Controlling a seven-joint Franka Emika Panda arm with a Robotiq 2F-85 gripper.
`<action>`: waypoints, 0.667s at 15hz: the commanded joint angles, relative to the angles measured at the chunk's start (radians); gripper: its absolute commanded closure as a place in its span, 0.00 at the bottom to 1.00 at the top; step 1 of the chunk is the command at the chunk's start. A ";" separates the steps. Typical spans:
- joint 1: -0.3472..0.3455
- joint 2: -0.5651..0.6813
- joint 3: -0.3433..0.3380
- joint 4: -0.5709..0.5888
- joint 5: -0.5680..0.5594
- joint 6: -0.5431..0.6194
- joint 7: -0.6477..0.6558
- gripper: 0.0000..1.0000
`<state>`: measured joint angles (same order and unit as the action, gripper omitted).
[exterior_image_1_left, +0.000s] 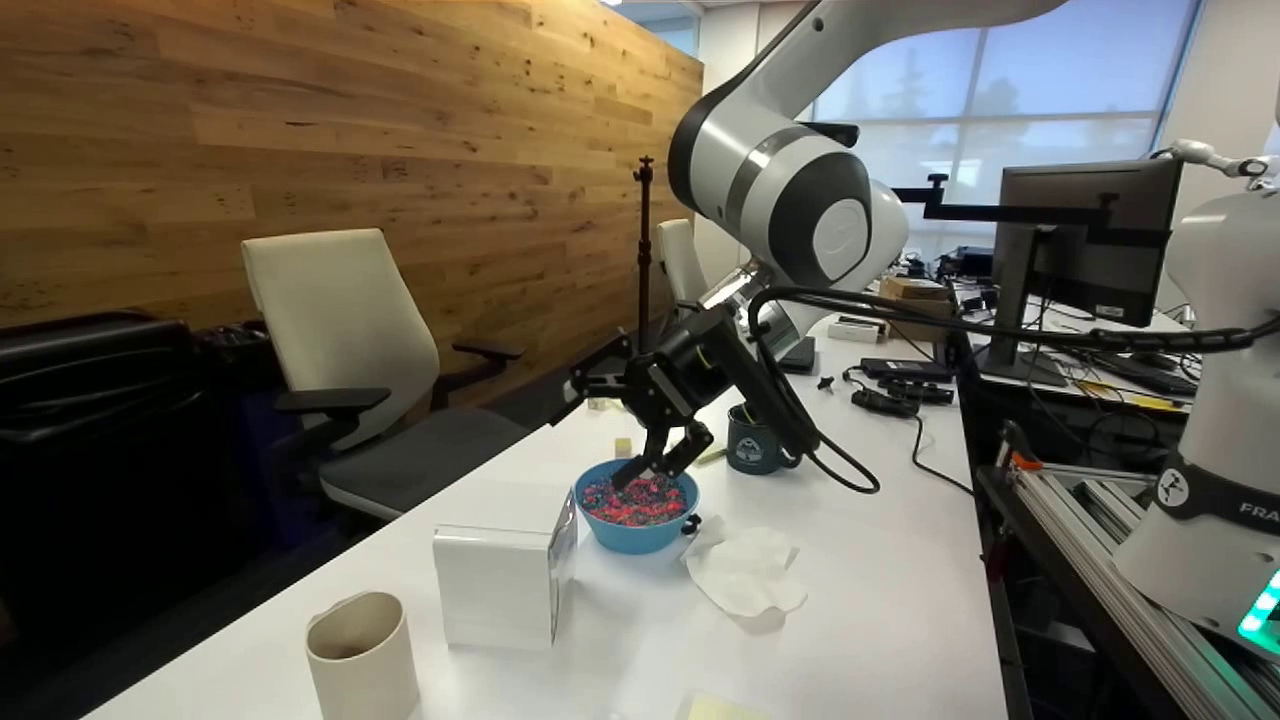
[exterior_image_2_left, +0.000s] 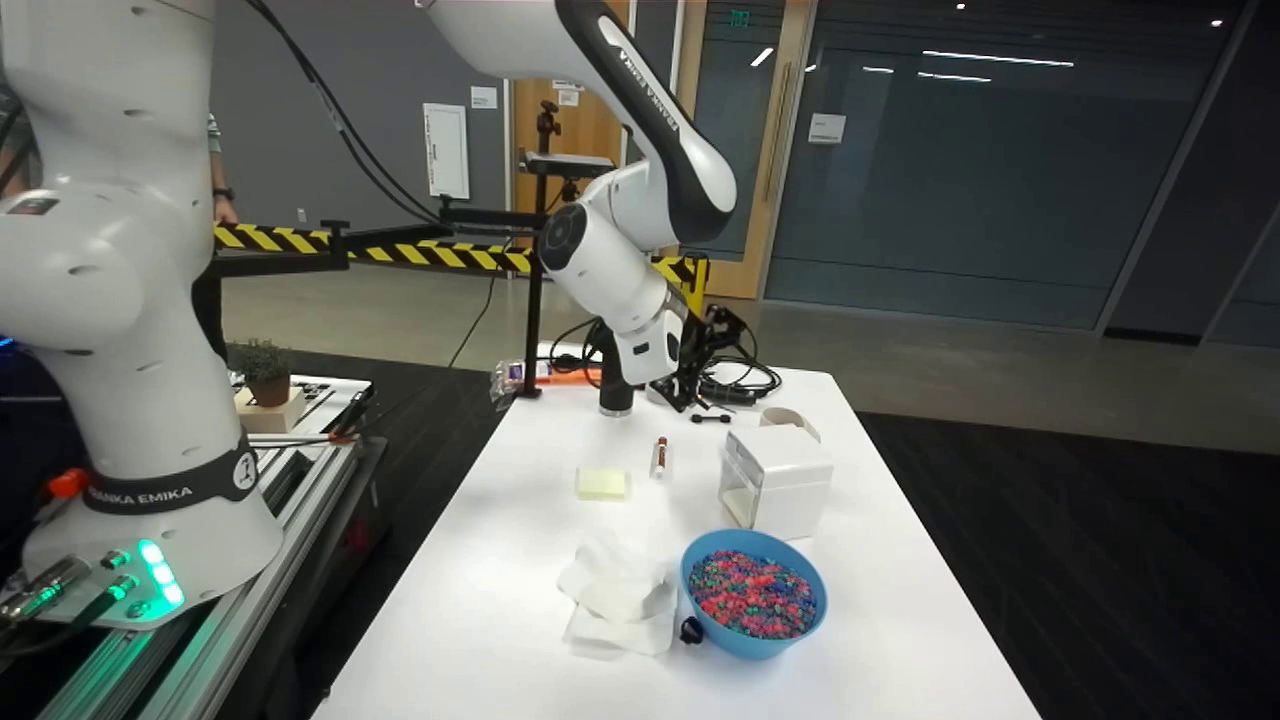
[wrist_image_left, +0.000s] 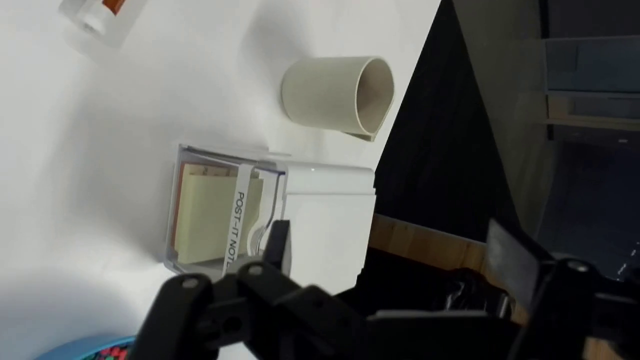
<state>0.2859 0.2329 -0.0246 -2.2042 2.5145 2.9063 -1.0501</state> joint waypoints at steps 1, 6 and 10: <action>0.069 0.022 -0.101 0.029 0.000 0.020 -0.011 0.00; 0.174 0.040 -0.245 0.012 0.000 0.023 -0.036 0.00; 0.265 0.040 -0.331 -0.025 0.000 0.001 -0.050 0.00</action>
<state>0.4794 0.2810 -0.2966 -2.1992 2.5141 2.9114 -1.0779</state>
